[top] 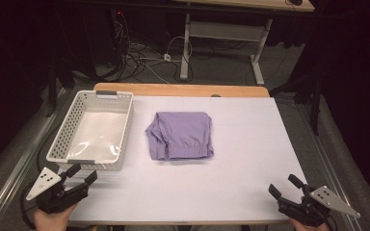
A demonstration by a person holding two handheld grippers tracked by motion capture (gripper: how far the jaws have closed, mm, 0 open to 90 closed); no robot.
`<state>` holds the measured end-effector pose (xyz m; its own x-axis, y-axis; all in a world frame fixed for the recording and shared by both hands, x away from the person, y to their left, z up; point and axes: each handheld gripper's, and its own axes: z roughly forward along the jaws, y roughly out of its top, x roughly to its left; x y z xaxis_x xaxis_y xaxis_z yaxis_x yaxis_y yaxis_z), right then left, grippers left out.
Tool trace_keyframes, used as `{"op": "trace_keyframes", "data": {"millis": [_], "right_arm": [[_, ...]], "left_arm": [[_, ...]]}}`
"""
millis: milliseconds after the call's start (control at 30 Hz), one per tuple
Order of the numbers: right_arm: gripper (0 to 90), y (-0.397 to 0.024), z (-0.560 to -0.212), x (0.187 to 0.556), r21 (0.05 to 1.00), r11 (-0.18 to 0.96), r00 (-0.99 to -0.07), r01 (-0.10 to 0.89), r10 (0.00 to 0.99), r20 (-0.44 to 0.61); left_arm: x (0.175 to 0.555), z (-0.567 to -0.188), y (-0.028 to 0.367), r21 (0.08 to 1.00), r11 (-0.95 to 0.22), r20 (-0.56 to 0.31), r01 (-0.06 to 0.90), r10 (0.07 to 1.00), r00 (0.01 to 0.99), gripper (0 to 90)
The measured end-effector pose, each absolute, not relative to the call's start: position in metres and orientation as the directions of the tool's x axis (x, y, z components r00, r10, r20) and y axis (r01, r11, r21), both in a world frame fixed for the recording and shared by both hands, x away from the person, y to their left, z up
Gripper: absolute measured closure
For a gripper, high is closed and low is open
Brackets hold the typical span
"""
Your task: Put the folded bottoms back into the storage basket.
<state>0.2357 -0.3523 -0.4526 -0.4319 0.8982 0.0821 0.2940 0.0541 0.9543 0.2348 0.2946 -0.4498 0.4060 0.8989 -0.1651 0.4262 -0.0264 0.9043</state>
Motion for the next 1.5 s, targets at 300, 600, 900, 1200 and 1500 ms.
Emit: {"op": "trace_keyframes", "data": {"millis": [300, 600, 900, 1200, 1500], "right_arm": [[17.2, -0.351, -0.452, 0.236, 0.953, 0.054, -0.438, 0.297, 0.895, 0.086], [17.2, -0.351, -0.453, 0.236, 0.954, 0.059, -0.446, 0.295, 0.891, 0.083], [17.2, -0.35, -0.453, 0.237, 0.953, 0.071, -0.458, 0.293, 0.886, 0.075], [17.2, -0.349, -0.453, 0.236, 0.955, 0.072, -0.467, 0.287, 0.881, 0.073], [17.2, -0.348, -0.453, 0.237, 0.955, 0.071, -0.473, 0.289, 0.877, 0.078]], "left_arm": [[0.233, -0.45, 0.295, 0.907, -0.027, -0.161, 0.42, 0.899, 0.407, 31.2], [0.234, -0.448, 0.293, 0.909, -0.034, -0.157, 0.414, 0.894, 0.419, 31.1], [0.234, -0.445, 0.29, 0.916, -0.037, -0.151, 0.399, 0.891, 0.429, 31.1], [0.235, -0.442, 0.287, 0.921, -0.039, -0.147, 0.388, 0.887, 0.438, 31.1], [0.237, -0.44, 0.283, 0.924, -0.045, -0.142, 0.381, 0.883, 0.448, 31.1]]}}
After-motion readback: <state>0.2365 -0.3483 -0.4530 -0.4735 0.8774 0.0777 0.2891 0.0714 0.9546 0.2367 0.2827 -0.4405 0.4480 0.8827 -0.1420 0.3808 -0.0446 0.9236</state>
